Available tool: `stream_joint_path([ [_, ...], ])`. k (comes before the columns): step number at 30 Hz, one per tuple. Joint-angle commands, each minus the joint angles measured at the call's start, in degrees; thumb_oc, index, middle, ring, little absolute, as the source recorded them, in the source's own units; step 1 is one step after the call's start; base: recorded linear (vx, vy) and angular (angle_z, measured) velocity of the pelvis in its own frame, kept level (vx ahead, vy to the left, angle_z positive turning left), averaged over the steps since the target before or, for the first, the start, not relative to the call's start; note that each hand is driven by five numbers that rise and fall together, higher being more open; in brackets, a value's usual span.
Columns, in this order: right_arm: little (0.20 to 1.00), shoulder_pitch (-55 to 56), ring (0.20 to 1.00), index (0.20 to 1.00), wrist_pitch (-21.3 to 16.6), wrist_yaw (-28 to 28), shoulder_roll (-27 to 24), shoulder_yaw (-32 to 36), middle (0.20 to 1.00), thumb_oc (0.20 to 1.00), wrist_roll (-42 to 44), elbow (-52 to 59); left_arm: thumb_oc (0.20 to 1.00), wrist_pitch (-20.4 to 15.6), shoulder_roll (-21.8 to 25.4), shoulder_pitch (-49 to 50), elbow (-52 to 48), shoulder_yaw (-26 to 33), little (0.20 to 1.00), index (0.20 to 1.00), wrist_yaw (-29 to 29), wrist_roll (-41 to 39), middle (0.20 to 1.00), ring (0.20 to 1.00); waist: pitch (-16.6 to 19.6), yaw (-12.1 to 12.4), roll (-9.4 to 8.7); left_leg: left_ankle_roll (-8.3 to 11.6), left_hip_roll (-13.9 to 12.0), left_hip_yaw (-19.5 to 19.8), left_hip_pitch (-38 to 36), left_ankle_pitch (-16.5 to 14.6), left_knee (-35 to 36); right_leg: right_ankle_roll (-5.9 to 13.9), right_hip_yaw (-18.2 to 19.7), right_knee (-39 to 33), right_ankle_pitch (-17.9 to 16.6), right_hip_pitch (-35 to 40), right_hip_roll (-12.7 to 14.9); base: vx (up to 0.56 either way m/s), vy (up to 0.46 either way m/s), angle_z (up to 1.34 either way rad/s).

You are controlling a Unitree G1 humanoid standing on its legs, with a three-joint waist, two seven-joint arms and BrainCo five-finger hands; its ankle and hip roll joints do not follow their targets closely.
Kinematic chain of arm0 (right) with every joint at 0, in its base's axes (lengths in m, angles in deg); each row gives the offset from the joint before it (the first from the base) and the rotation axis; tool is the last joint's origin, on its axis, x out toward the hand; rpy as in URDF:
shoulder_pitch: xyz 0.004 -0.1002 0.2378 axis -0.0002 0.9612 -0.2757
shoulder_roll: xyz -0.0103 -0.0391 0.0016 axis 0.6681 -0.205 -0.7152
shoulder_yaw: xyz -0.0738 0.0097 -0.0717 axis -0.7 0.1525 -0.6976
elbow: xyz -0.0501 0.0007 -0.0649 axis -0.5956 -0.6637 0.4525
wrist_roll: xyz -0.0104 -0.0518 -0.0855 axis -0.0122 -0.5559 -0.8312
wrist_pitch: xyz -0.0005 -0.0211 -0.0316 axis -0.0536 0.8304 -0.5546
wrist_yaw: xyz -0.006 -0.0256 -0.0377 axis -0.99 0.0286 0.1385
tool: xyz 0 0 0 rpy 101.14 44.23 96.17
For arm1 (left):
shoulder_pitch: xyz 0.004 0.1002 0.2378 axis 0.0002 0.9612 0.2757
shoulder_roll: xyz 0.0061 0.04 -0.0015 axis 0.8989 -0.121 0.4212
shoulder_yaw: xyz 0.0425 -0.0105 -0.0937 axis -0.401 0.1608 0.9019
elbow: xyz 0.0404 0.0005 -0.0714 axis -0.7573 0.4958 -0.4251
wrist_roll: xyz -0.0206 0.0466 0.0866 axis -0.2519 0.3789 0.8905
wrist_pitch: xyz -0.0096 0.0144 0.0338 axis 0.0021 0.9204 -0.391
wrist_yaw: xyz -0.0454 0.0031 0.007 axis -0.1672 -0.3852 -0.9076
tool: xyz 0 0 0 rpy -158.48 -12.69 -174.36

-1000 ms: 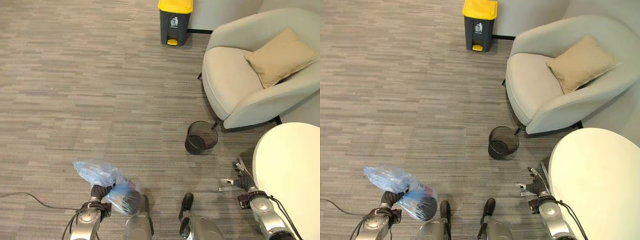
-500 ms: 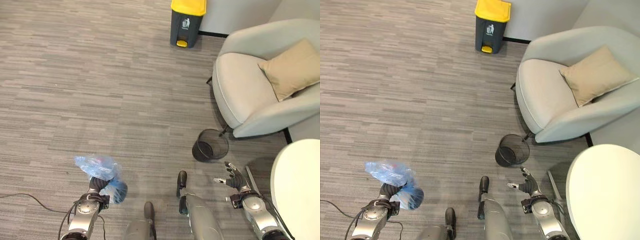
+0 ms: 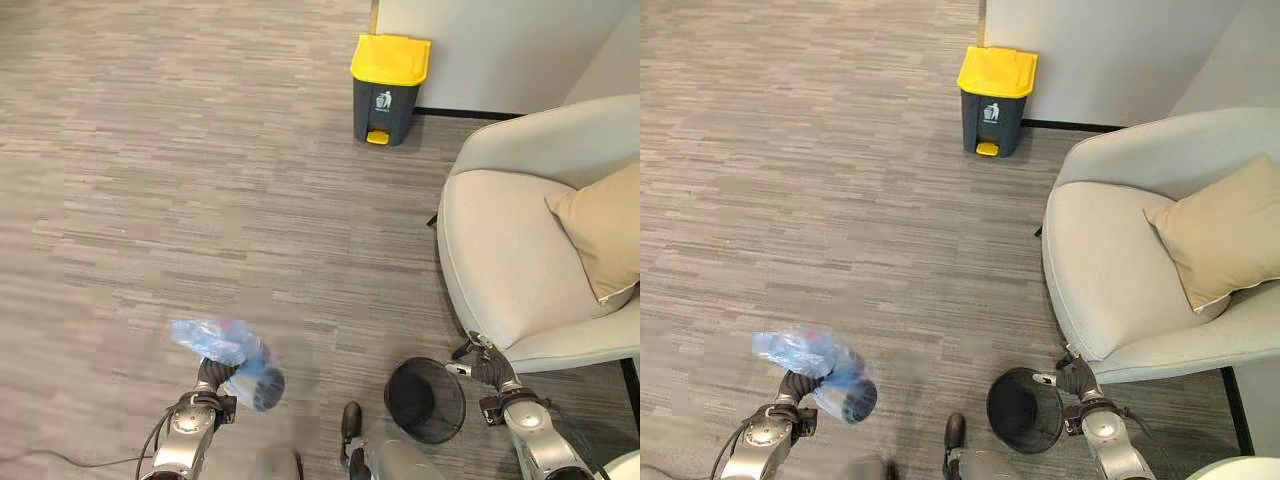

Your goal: Gather garbage on tea table into small bin, then transfer packed bag to large trash can.

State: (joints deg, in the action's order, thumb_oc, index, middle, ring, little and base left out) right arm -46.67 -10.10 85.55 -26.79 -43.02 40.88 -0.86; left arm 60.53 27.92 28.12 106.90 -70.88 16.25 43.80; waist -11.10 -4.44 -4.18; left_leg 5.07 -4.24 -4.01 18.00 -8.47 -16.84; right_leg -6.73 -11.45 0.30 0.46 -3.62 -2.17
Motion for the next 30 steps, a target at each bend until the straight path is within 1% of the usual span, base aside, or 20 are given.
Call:
stream_joint_path([
  [1, 1.000, 0.47, 1.000, 1.000, -2.06, 1.59, -0.81, 0.87, 1.000, 1.000, 1.58, 0.60, 0.200, -2.61, 3.44, -0.01, -1.81, 0.30, 0.200, 0.200, 0.05, 1.16, 0.200, 0.200, -1.05, 0.89, -0.79, -1.67, 3.73, -1.10, -3.60, 3.62, 3.27, 10.19, 2.50, 2.27, 3.58, -3.02, 5.56, 0.33, 0.044, -0.54],
  [3, 1.000, 0.35, 1.000, 1.000, -1.76, 2.46, 0.27, 0.51, 1.000, 1.000, 1.67, -0.74, 0.200, -2.49, 3.54, 0.09, -2.99, -0.33, 0.200, 0.200, 0.04, 1.29, 0.200, 0.200, -1.44, 3.46, 0.06, -0.59, 4.29, -0.47, 2.19, 11.63, 9.85, 10.11, 5.09, 0.33, 5.80, 2.08, 3.49, 0.60, 0.227, -0.62],
  [4, 1.000, 0.50, 1.000, 1.000, -1.73, 2.10, 0.79, 0.52, 1.000, 1.000, 1.13, -0.67, 0.200, -2.39, 3.78, 0.99, -3.46, -0.04, 0.200, 0.200, -0.27, 1.70, 0.200, 0.200, -0.75, 3.75, 0.08, -1.29, 3.83, -0.17, 0.09, 10.73, 11.01, 10.55, 6.25, 0.74, 7.10, 3.49, 3.60, 0.96, 0.480, -0.33],
  [5, 1.000, 0.13, 1.000, 1.000, -1.42, 1.82, 1.86, 0.28, 1.000, 1.000, 0.59, -0.66, 0.200, -2.26, 4.40, 1.29, -3.79, 0.13, 0.200, 0.200, -0.53, 2.46, 0.200, 0.200, -0.07, 4.25, -1.17, -2.66, 4.66, -0.18, 0.64, 8.72, 7.82, 11.50, 7.80, 2.39, 8.77, 5.19, 5.89, 0.70, 0.389, -0.72],
  [7, 1.000, -0.30, 1.000, 1.000, -1.37, 1.43, 2.69, 0.11, 1.000, 1.000, 0.63, -0.72, 0.200, -2.00, 5.03, 1.26, -3.81, 0.50, 0.200, 0.200, -0.60, 2.49, 0.200, 0.200, 0.45, 4.78, -1.85, -3.76, 4.88, -0.95, 0.18, 7.36, 6.78, 12.10, 8.86, 5.53, 8.68, 4.12, 7.06, 0.45, 0.253, -0.96],
  [8, 1.000, -1.33, 1.000, 1.000, -1.22, 1.23, 3.09, -0.17, 1.000, 1.000, 0.91, -0.86, 0.200, -1.94, 5.70, 0.64, -3.61, 0.55, 0.200, 0.200, -0.30, 2.41, 0.200, 0.200, 0.33, 4.87, -2.22, -4.89, 5.08, -1.50, -0.72, 5.82, 6.48, 13.08, 9.37, 10.55, 7.85, 2.30, 7.84, 0.34, 0.184, -0.57],
  [10, 1.000, -2.19, 1.000, 1.000, -1.30, 1.50, 3.31, -0.29, 1.000, 1.000, 1.26, -0.77, 0.200, -2.03, 6.03, 0.03, -3.41, 0.70, 0.200, 0.200, 0.20, 1.85, 0.200, 0.200, -0.04, 4.69, -2.37, -5.91, 5.51, -1.88, -2.91, 4.18, 6.82, 13.79, 9.55, 15.61, 5.78, -0.88, 8.24, 0.28, 0.138, -0.41],
  [13, 1.000, -3.38, 1.000, 1.000, -1.22, 1.42, 3.14, -0.92, 1.000, 1.000, 1.65, -0.30, 0.200, -2.18, 6.40, -0.44, -3.95, 0.82, 0.200, 0.200, 0.81, 0.87, 0.200, 0.200, -0.81, 4.05, -1.63, -6.60, 5.24, -2.41, -6.37, 2.46, 8.40, 13.25, 7.63, 16.89, 3.18, -7.60, 8.32, 0.26, 0.084, 0.02],
  [15, 1.000, -3.86, 1.000, 1.000, -1.04, 1.29, 3.02, -1.34, 1.000, 1.000, 1.73, -0.29, 0.200, -2.15, 6.32, -0.14, -3.97, 0.92, 0.200, 0.200, 0.83, 0.35, 0.200, 0.200, -1.33, 3.48, -1.31, -6.86, 5.38, -2.57, -8.53, 1.13, 8.69, 13.14, 5.99, 15.36, 2.55, -10.24, 8.47, 0.36, 0.054, 0.10],
  [16, 1.000, -4.29, 1.000, 1.000, -0.92, 1.32, 2.86, -1.65, 1.000, 1.000, 1.60, -0.30, 0.200, -2.08, 6.10, -0.31, -3.43, 1.05, 0.200, 0.200, 0.96, 0.23, 0.200, 0.200, -1.86, 2.90, -1.14, -6.95, 5.90, -2.40, -11.88, -0.66, 9.67, 13.52, 4.13, 12.20, 1.19, -12.73, 8.85, 0.45, 0.019, -0.18],
  [19, 1.000, -4.22, 1.000, 1.000, -0.75, 0.96, 2.75, -1.90, 1.000, 1.000, 1.43, -0.48, 0.200, -2.18, 5.80, -0.51, -2.89, 1.52, 0.200, 0.200, 0.99, -0.18, 0.200, 0.200, -2.54, 2.50, -1.05, -6.52, 6.26, -2.08, -14.75, -2.55, 9.57, 14.13, 1.66, 7.87, -0.84, -14.22, 9.78, 0.41, -0.071, -0.14],
  [20, 1.000, -3.65, 1.000, 1.000, -0.60, 0.62, 2.68, -1.87, 1.000, 1.000, 1.14, -0.48, 0.200, -2.33, 5.27, -0.66, -2.59, 1.64, 0.200, 0.200, 0.97, -0.43, 0.200, 0.200, -2.92, 1.93, -1.06, -5.48, 6.45, -0.99, -17.90, -4.56, 9.10, 15.01, -0.60, 4.10, -2.66, -15.96, 11.05, 0.49, -0.170, 0.18],
  [21, 1.000, -3.32, 1.000, 1.000, -0.45, 0.52, 2.58, -1.77, 1.000, 1.000, 0.88, -0.44, 0.200, -2.30, 5.21, -0.51, -2.73, 1.64, 0.200, 0.200, 0.88, -0.34, 0.200, 0.200, -2.73, 1.70, -0.99, -5.00, 6.37, -0.48, -19.16, -5.29, 9.19, 15.30, -1.24, 3.71, -3.22, -16.47, 11.44, 0.64, -0.242, 0.54],
  [23, 1.000, -2.59, 1.000, 1.000, -0.32, 0.28, 2.57, -1.62, 1.000, 1.000, 0.97, -0.14, 0.200, -2.22, 5.23, -0.11, -2.91, 1.58, 0.200, 0.200, 0.57, -0.01, 0.200, 0.200, -2.37, 1.37, -1.08, -4.34, 6.21, 0.18, -20.83, -6.36, 9.39, 15.38, -1.45, 3.32, -3.30, -15.63, 11.66, 0.35, -0.157, 0.76],
  [24, 1.000, -1.85, 1.000, 1.000, -0.44, 0.26, 2.35, -1.38, 1.000, 1.000, 0.90, -0.25, 0.200, -2.18, 4.86, 0.78, -2.85, 1.62, 0.200, 0.200, 0.32, 0.56, 0.200, 0.200, -1.22, 1.33, -0.86, -3.09, 4.96, 0.59, -22.27, -6.61, 7.72, 14.54, -1.11, 3.92, -3.89, -14.05, 11.47, 0.26, -0.117, 0.36],
  [25, 1.000, -1.86, 1.000, 1.000, -0.44, 0.25, 2.39, -1.39, 1.000, 1.000, 0.90, -0.25, 0.200, -2.17, 4.90, 0.78, -2.85, 1.64, 0.200, 0.200, 0.33, 0.57, 0.200, 0.200, -1.10, 1.18, -1.09, -3.13, 5.21, 0.70, -22.06, -6.33, 7.80, 14.56, -1.13, 3.78, -4.08, -14.19, 11.74, 0.47, -0.294, 0.41],
  [26, 1.000, -0.80, 1.000, 1.000, -0.55, 0.34, 1.87, -0.84, 1.000, 1.000, 0.79, 0.03, 0.200, -2.03, 4.35, 1.86, -3.18, 1.48, 0.200, 0.200, 0.01, 0.55, 0.200, 0.200, -0.21, 0.76, -0.64, -1.31, 3.00, 1.20, -20.98, -2.97, 2.96, 13.55, -0.80, 4.08, -4.05, -12.81, 10.87, 0.27, -0.261, 0.27],
  [27, 1.000, -0.45, 1.000, 1.000, -0.68, 0.57, 1.57, -0.52, 1.000, 1.000, 0.98, 0.08, 0.200, -1.94, 4.12, 2.00, -3.18, 1.40, 0.200, 0.200, -0.08, 0.40, 0.200, 0.200, 0.24, 0.51, -0.65, -0.42, 1.70, 1.11, -19.64, -0.74, 0.21, 12.87, -0.74, 3.48, -3.81, -11.90, 10.28, 0.39, -0.351, 0.43],
  [29, 1.000, -0.09, 1.000, 1.000, -0.94, 1.15, 0.48, 0.22, 1.000, 1.000, 1.66, 0.07, 0.200, -1.86, 3.65, 2.09, -3.33, 0.90, 0.200, 0.200, -0.67, -0.22, 0.200, 0.200, 1.34, 0.34, -0.37, -0.09, 0.39, 1.40, -18.91, 1.36, -1.85, 11.47, -0.55, 2.30, -2.47, -9.50, 8.12, 0.25, -0.208, 0.38],
  [30, 1.000, -0.29, 1.000, 1.000, -0.83, 1.31, 0.16, 0.16, 1.000, 1.000, 1.83, -0.39, 0.200, -1.68, 3.28, 1.73, -2.68, 0.48, 0.200, 0.200, -0.60, -0.23, 0.200, 0.200, 1.52, 0.47, -0.18, -0.24, 0.26, 2.02, -18.03, 1.32, -2.26, 11.09, -0.04, 2.11, -1.37, -8.58, 7.48, 0.24, -0.129, -0.05],
])
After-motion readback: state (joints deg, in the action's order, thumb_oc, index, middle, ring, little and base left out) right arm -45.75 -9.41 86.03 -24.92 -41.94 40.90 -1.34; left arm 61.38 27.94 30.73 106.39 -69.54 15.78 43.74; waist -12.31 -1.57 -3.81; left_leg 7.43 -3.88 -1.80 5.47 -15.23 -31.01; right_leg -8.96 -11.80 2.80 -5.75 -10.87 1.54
